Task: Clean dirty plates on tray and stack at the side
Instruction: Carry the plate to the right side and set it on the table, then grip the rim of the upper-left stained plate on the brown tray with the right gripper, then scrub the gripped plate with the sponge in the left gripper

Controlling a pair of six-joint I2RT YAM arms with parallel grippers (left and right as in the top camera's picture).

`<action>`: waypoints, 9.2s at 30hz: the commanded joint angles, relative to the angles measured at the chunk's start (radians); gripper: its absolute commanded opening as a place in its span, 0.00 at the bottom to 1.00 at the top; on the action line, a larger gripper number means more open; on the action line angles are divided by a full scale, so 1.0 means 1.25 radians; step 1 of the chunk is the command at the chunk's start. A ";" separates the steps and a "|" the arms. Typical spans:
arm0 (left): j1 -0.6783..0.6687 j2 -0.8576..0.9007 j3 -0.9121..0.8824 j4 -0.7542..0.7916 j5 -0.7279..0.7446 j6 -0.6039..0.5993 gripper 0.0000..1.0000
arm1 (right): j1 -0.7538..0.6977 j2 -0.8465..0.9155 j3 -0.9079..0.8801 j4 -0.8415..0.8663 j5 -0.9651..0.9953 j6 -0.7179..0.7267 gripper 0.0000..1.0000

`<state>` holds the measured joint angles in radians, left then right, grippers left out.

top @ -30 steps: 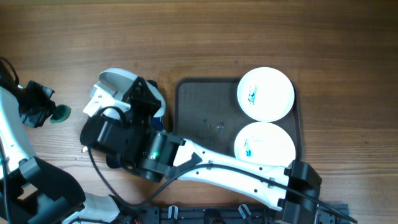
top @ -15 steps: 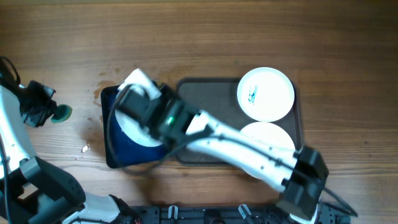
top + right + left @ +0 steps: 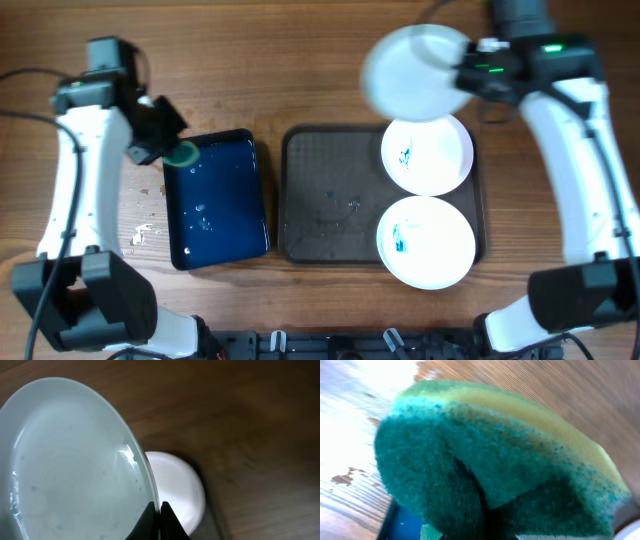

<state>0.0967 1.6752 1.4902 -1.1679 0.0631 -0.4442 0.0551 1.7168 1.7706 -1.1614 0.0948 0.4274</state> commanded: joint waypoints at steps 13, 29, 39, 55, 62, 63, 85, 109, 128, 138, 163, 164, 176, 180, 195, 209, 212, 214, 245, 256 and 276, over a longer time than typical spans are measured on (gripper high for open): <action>-0.139 0.000 0.018 0.006 -0.034 0.018 0.04 | -0.522 0.041 -0.414 0.215 -0.143 0.081 0.04; -0.139 0.000 0.016 -0.014 -0.052 0.039 0.04 | -0.514 0.106 -0.320 0.153 -0.170 0.017 0.57; -0.139 0.003 -0.079 -0.019 -0.082 0.039 0.04 | -0.315 -0.057 -0.186 -0.006 -0.213 -0.097 0.70; -0.139 0.003 -0.269 0.076 -0.057 0.038 0.04 | -0.172 0.020 -0.493 0.240 -0.240 -0.091 0.63; -0.139 0.003 -0.269 0.094 -0.042 0.038 0.04 | -0.166 0.023 -0.531 0.345 -0.295 -0.125 0.56; -0.139 0.003 -0.269 0.097 -0.042 0.038 0.04 | -0.163 0.023 -0.532 0.360 -0.311 -0.137 0.56; -0.139 0.003 -0.269 0.097 -0.042 0.038 0.04 | -0.102 0.154 -0.530 0.438 -0.314 -0.136 0.04; -0.138 0.060 -0.424 0.250 -0.059 0.033 0.04 | 0.220 0.091 -0.529 0.367 -0.311 -0.133 0.04; -0.138 -0.130 -0.345 0.140 -0.118 0.008 0.04 | 0.247 0.091 -0.529 0.370 -0.308 -0.133 0.04; -0.158 -0.267 -0.344 0.143 -0.353 -0.035 0.04 | 0.247 0.091 -0.529 0.378 -0.307 -0.143 0.04; -0.161 -0.133 -0.345 0.201 0.152 0.022 0.04 | 0.247 0.091 -0.529 0.388 -0.305 -0.136 0.04; -0.170 -0.121 -0.345 0.225 0.207 0.031 0.04 | 0.247 0.091 -0.529 0.389 -0.305 -0.136 0.04; -0.437 0.052 -0.344 0.408 0.349 -0.006 0.04 | 0.247 0.091 -0.529 0.396 -0.305 -0.129 0.04; -0.504 0.122 -0.344 0.461 0.363 -0.004 0.04 | 0.247 0.091 -0.529 0.395 -0.305 -0.128 0.05; -0.400 0.203 -0.344 0.340 0.030 -0.028 0.04 | 0.247 0.091 -0.529 0.375 -0.305 -0.110 0.04; -0.539 0.203 -0.343 0.432 0.327 -0.011 0.04 | 0.247 0.091 -0.529 0.373 -0.298 -0.109 0.04; -0.575 0.210 -0.343 0.501 0.327 -0.076 0.04 | 0.247 0.091 -0.529 0.365 -0.298 -0.110 0.04; -0.578 0.217 -0.343 0.522 0.314 -0.080 0.04 | 0.247 0.091 -0.529 0.360 -0.298 -0.110 0.04; -0.631 0.254 -0.333 0.434 0.228 -0.001 0.04 | 0.247 0.091 -0.529 0.329 -0.298 -0.115 0.04; -0.426 0.254 -0.333 0.498 -0.050 -0.071 0.04 | 0.247 0.091 -0.529 0.306 -0.283 -0.125 0.04; -0.592 0.254 -0.333 0.425 0.243 0.006 0.04 | 0.247 0.091 -0.529 0.308 -0.280 -0.124 0.04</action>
<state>-0.5961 1.9072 1.1316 -0.6796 0.3538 -0.3935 0.3649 1.8584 1.1130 -0.7654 -0.2806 0.2886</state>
